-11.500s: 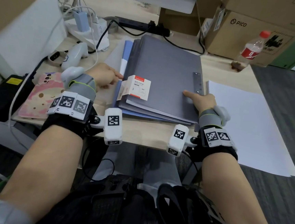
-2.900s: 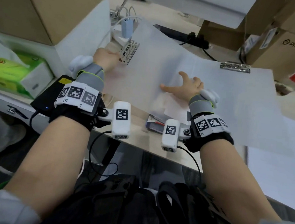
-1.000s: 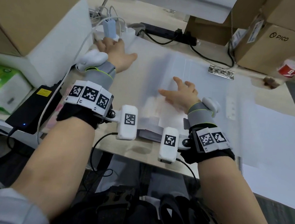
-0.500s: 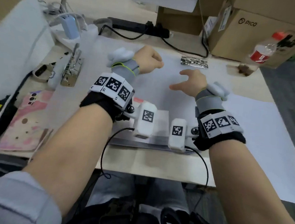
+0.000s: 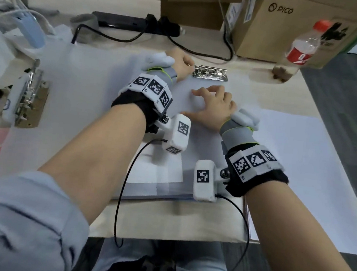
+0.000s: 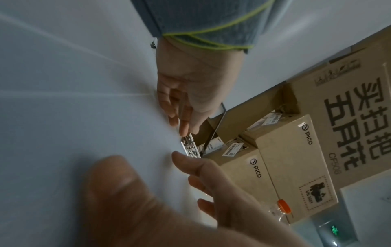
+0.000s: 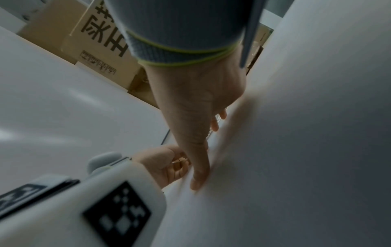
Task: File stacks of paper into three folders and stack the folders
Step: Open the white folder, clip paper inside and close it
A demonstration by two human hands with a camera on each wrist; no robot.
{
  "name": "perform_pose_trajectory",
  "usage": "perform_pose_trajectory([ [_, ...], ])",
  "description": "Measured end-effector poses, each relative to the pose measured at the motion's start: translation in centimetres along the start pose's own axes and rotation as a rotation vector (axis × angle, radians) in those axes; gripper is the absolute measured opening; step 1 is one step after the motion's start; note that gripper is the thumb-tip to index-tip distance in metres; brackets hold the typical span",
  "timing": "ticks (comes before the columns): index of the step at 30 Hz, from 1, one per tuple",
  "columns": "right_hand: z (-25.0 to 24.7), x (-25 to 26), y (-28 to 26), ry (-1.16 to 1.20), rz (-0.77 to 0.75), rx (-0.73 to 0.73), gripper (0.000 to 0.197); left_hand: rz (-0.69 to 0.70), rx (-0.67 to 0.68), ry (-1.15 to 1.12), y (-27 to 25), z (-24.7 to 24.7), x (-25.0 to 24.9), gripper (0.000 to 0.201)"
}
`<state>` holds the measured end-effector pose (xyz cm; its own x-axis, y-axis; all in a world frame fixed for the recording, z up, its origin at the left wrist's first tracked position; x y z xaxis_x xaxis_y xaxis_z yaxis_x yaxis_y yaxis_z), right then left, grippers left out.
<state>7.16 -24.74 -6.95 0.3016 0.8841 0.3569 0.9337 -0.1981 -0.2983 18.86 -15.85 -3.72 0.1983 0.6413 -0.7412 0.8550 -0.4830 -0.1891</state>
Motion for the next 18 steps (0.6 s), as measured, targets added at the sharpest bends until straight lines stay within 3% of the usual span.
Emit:
perform_pose_trajectory([
  [2,0.1,0.2,-0.2,-0.004,-0.019,-0.008,0.068,-0.003,-0.016,-0.021,0.7,-0.1,0.2,0.011],
  [7,0.4,-0.2,0.2,0.026,-0.013,0.009,0.059,-0.018,0.013,0.008,2.3,0.0,0.3,0.034],
  [11,0.3,-0.1,0.2,0.042,-0.015,0.023,0.055,-0.055,-0.007,0.155,3.2,-0.2,-0.2,0.026],
  [18,0.4,0.0,0.3,0.046,-0.005,0.034,0.051,-0.06,0.049,0.242,3.8,-0.1,0.2,0.029],
])
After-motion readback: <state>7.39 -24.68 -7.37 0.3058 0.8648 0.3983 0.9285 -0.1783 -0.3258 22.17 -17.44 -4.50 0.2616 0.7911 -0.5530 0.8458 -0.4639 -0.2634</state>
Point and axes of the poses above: each hand's wrist, its own y-axis towards the middle knuckle, its own z-axis out of the palm, x = y × z, the point moved 6 cm from there along y, towards the middle knuckle, and after that the axes turned 12 degrees about x, right-handed, at the moved point
